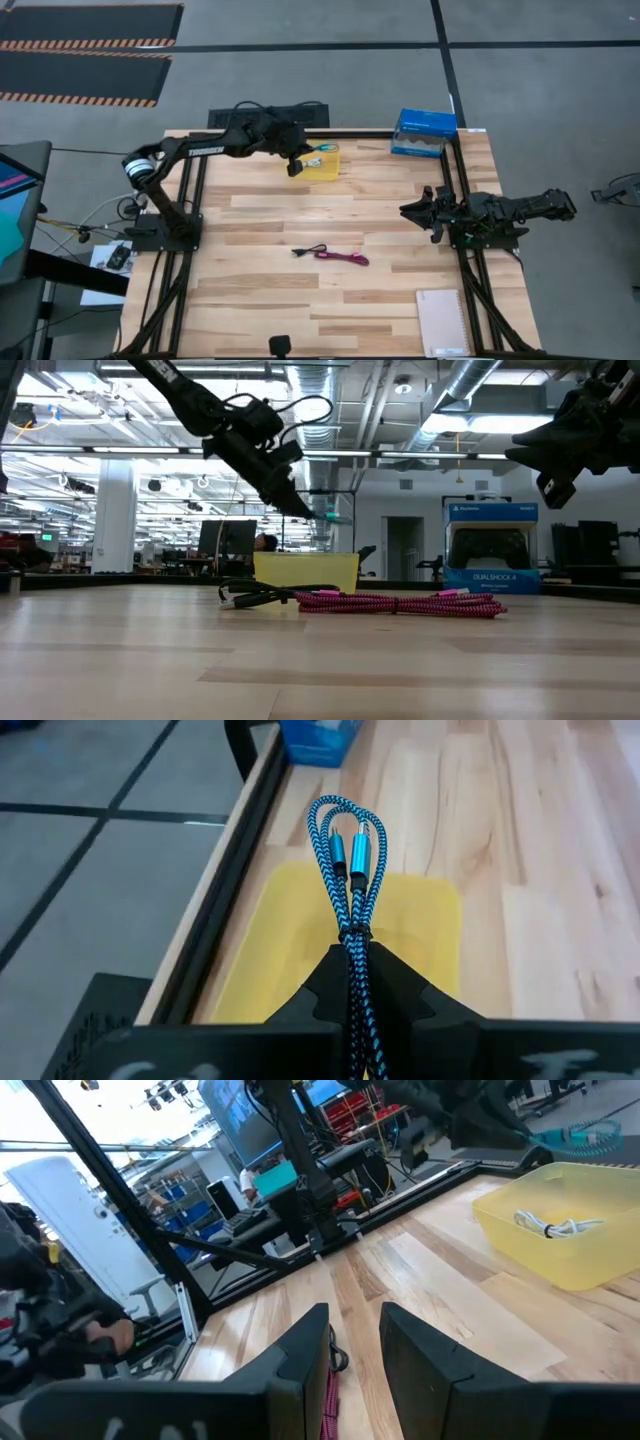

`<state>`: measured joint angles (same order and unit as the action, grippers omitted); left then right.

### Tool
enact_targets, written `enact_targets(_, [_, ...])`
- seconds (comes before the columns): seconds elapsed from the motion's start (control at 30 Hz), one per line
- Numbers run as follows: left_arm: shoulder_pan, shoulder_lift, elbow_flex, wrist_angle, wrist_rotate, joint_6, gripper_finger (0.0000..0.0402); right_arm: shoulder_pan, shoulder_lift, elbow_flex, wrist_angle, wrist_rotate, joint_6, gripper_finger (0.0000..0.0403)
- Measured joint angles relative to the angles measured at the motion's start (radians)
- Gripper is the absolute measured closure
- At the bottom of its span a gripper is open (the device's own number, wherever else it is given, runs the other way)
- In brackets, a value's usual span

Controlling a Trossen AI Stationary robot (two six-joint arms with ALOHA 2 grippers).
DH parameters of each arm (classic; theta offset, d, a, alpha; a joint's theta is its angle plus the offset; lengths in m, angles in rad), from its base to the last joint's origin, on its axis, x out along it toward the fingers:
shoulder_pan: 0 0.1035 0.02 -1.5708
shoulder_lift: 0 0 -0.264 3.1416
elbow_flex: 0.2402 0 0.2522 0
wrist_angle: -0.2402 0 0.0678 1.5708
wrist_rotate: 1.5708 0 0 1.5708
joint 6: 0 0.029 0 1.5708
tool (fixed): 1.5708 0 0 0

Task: Pick and place USB-C Cables
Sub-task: Put the blue charger cable into the yellow bin

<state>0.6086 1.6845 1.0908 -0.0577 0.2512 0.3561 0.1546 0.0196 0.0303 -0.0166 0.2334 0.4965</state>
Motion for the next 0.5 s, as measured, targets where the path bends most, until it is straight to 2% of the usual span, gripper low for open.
enact_targets(0.3, [0.002,0.084,0.000,-0.023,0.006,0.039,0.0401,0.000,0.000,0.000,0.000,0.000,0.000,0.0284])
enact_targets(0.5, [0.016,0.087,0.000,-0.084,0.006,0.087,0.0401,0.000,0.000,0.000,0.000,0.000,0.000,0.0284])
